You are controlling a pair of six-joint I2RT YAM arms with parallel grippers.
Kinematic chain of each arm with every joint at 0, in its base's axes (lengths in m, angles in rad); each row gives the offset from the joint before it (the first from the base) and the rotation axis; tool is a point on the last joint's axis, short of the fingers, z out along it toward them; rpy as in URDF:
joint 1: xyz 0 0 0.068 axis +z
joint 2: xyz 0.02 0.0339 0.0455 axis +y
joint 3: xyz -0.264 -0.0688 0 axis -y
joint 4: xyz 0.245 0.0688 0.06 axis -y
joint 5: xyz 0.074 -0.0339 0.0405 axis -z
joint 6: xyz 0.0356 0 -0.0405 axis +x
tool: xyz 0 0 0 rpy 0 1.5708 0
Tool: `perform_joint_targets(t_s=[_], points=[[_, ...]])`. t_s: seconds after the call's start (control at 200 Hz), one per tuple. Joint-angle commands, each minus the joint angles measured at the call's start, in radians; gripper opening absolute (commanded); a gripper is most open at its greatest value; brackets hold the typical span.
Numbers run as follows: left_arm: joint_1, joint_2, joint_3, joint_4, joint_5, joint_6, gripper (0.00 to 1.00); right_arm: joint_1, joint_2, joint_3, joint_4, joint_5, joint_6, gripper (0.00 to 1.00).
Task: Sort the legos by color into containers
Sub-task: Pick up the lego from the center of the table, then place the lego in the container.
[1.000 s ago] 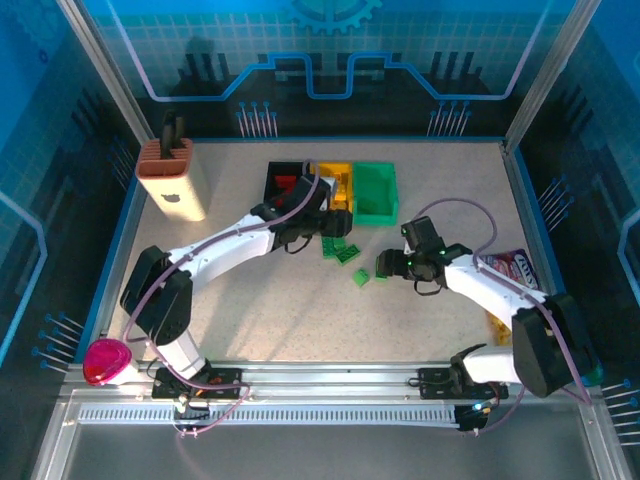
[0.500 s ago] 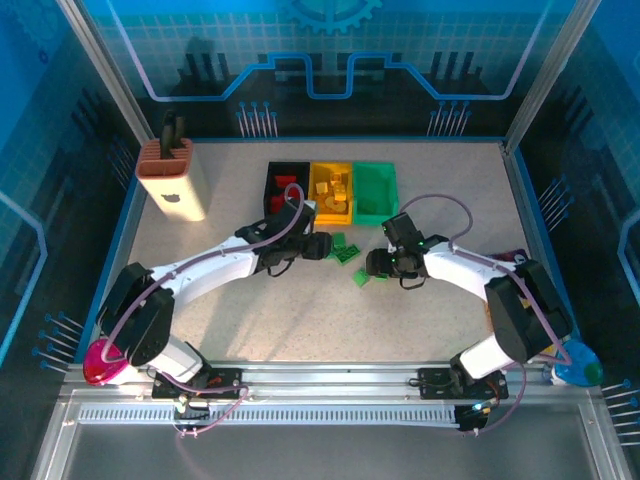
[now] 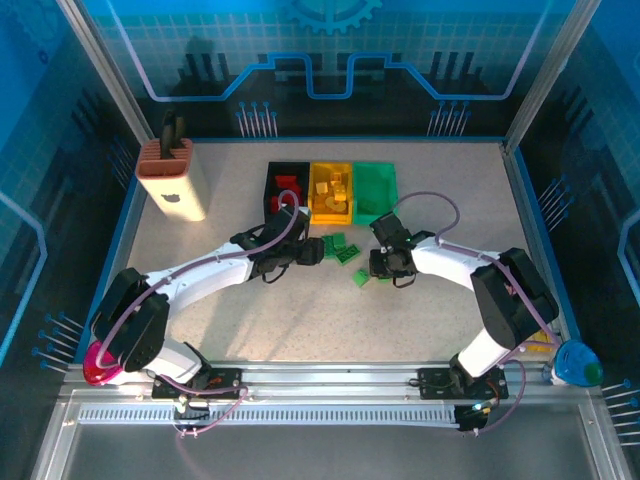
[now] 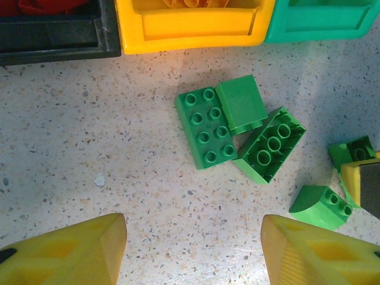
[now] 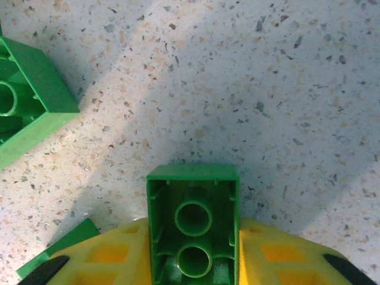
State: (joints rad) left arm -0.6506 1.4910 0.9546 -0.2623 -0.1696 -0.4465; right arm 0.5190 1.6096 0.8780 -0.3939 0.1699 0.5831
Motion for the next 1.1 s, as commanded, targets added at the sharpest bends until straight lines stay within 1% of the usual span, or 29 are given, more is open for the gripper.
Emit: perform_joint_targets(t_s=[0.0, 0.155, 0.35, 0.62, 0.836, 0.876, 0.916, 0.941, 0.966, 0.991, 1.051, 1.096], points=[[0.006, -0.032, -0.019, 0.010, -0.021, -0.017, 0.62, 0.016, -0.029, 0.055, -0.053, 0.040, -0.012, 0.33], [0.005, -0.041, -0.039, 0.013, -0.016, -0.026, 0.61, 0.015, -0.059, 0.126, -0.098, 0.073, -0.053, 0.33], [-0.005, -0.053, -0.112, 0.038, 0.008, -0.075, 0.60, -0.022, -0.033, 0.294, -0.161, 0.097, -0.129, 0.34], [-0.063, -0.091, -0.214, 0.052, -0.012, -0.127, 0.60, -0.106, 0.132, 0.572, -0.227, 0.059, -0.211, 0.35], [-0.074, -0.134, -0.253, 0.054, -0.024, -0.144, 0.60, -0.148, 0.304, 0.796, -0.295, 0.056, -0.241, 0.38], [-0.073, -0.139, -0.255, 0.052, -0.027, -0.143, 0.60, -0.156, 0.332, 0.830, -0.311, 0.053, -0.241, 0.41], [-0.073, -0.144, -0.254, 0.051, -0.028, -0.141, 0.60, -0.160, 0.356, 0.863, -0.329, 0.049, -0.240, 0.47], [-0.074, -0.146, -0.254, 0.049, -0.028, -0.141, 0.60, -0.160, 0.367, 0.881, -0.343, 0.041, -0.239, 0.55], [-0.074, -0.148, -0.255, 0.049, -0.030, -0.139, 0.60, -0.159, 0.373, 0.896, -0.356, 0.029, -0.242, 0.66], [-0.074, -0.149, -0.254, 0.048, -0.031, -0.139, 0.60, -0.154, 0.375, 0.905, -0.362, 0.026, -0.241, 0.72], [-0.073, -0.152, -0.252, 0.048, -0.035, -0.136, 0.60, -0.136, 0.362, 0.889, -0.352, 0.049, -0.244, 0.76], [-0.074, -0.150, -0.251, 0.051, -0.039, -0.135, 0.60, -0.127, 0.346, 0.862, -0.336, 0.052, -0.240, 0.77]])
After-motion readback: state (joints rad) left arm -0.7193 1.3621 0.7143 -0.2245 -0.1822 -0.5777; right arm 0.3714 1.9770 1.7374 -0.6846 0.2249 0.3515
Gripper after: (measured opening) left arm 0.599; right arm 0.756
